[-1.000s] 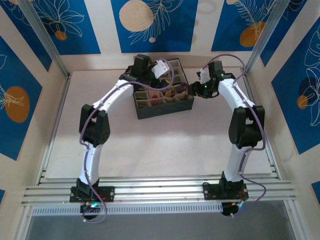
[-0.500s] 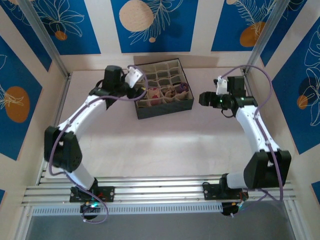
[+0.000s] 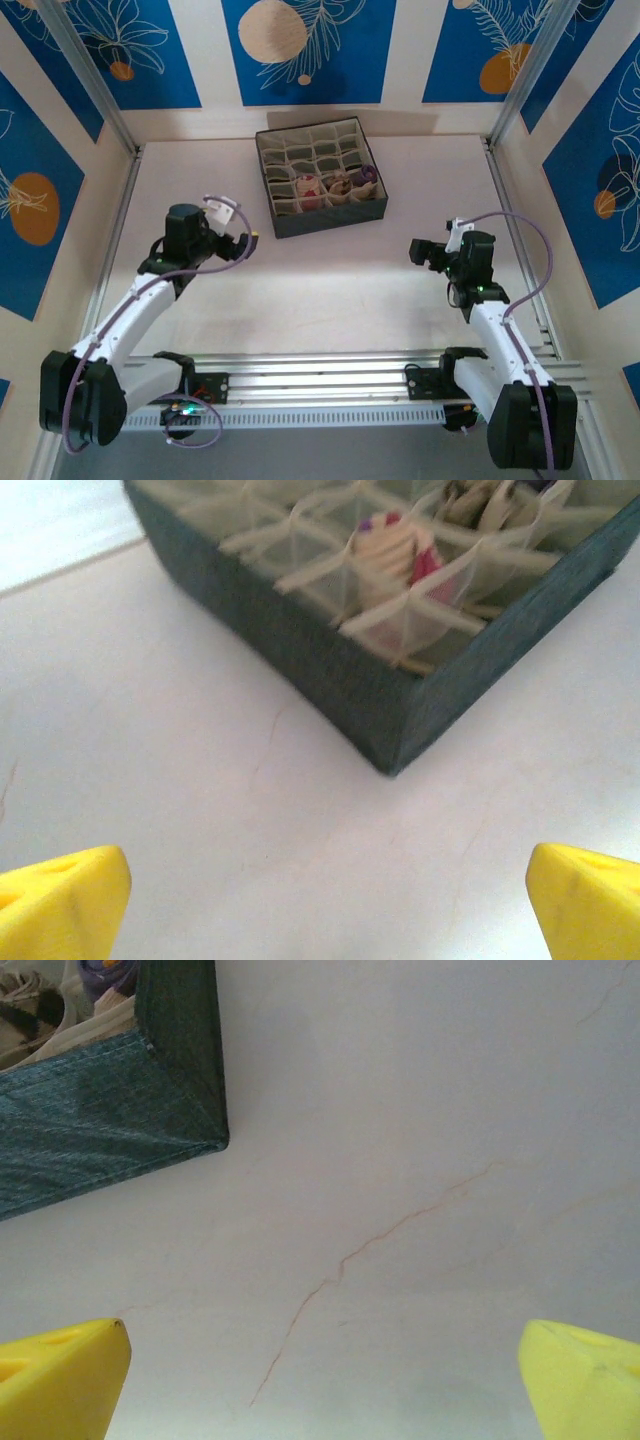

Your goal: Roll the socks

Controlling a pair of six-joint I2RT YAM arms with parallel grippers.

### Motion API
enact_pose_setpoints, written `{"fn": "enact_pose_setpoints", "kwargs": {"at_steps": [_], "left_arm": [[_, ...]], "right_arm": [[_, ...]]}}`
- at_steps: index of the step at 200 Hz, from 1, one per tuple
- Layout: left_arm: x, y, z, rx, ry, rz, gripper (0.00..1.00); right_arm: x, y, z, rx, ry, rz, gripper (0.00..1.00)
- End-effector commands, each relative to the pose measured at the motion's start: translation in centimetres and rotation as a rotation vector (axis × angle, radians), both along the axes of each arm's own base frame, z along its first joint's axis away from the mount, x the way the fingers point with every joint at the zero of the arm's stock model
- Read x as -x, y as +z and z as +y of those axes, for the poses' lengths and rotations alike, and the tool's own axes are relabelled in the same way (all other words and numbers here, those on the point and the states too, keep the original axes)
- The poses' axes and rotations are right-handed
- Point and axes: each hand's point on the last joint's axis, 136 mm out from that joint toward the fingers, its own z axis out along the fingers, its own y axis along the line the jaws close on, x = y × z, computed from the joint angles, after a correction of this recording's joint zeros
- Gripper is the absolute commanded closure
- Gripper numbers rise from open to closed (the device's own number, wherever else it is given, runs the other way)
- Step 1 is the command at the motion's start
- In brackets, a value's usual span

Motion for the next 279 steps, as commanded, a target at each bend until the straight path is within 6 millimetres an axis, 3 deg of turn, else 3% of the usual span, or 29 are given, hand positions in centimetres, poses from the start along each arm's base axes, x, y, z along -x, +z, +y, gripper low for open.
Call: {"fn": "enact_pose_setpoints", "kwargs": {"at_steps": [1,21,54,85,157,204,231,279], "left_arm": [[-0.2,-0.8,3.6,-0.030,0.201,-0.038,0.00],[0.5,-2.5,6.6,-0.076,0.359,-0.051,0.00],[1.2,-5.2,8.0,-0.121,0.406,-0.058,0.00],[0.9,-6.5,8.2,-0.088,0.395,-0.124,0.00],[-3.0,-6.0,6.7,-0.023,0.290,-0.246,0.00],[-5.7,-6.5,6.4,0.033,0.276,-0.192,0.00],[-6.3,-7.7,6.6,0.034,0.286,-0.183,0.00],[-6.5,-8.7,7.7,0.048,0.341,-0.178,0.00]], "right_arm": [[-1.5,2.2,-0.8,0.021,-0.037,-0.139,0.01],[-1.5,1.0,-0.4,-0.002,-0.021,-0.119,0.01],[-1.8,0.1,0.1,0.007,0.016,-0.209,0.01],[-2.7,0.4,0.6,0.037,0.065,-0.250,0.01],[-6.7,0.5,2.1,0.004,0.153,-0.281,0.01],[-8.2,-2.3,2.9,0.049,0.188,-0.268,0.01],[-9.4,-2.9,2.3,0.055,0.145,-0.209,0.01],[-9.4,-3.0,2.1,0.059,0.130,-0.199,0.01]]}}
